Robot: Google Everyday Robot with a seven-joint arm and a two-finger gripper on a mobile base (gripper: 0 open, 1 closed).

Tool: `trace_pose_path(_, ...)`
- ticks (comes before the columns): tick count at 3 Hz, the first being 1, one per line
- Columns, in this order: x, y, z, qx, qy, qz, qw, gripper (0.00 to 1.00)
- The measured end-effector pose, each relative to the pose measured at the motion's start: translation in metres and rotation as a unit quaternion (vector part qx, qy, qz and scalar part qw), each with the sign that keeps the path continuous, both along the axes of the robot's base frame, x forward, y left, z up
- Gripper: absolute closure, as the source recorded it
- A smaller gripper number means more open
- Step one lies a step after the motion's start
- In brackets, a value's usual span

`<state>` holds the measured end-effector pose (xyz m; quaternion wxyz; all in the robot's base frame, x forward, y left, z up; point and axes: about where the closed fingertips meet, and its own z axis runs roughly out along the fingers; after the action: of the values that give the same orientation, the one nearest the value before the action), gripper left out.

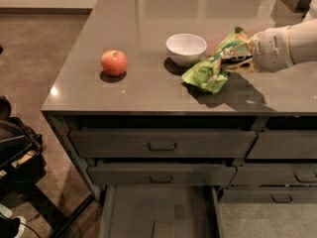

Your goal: Pick green rice chip bag from bottom drawer and place on counter

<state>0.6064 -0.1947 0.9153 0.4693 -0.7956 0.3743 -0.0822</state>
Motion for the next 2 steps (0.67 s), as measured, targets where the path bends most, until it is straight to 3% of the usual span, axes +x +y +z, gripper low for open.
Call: trace_pose_path(2,0.0000,0.0001,0.0000,0.000,0.000,0.000,1.0000,0.12)
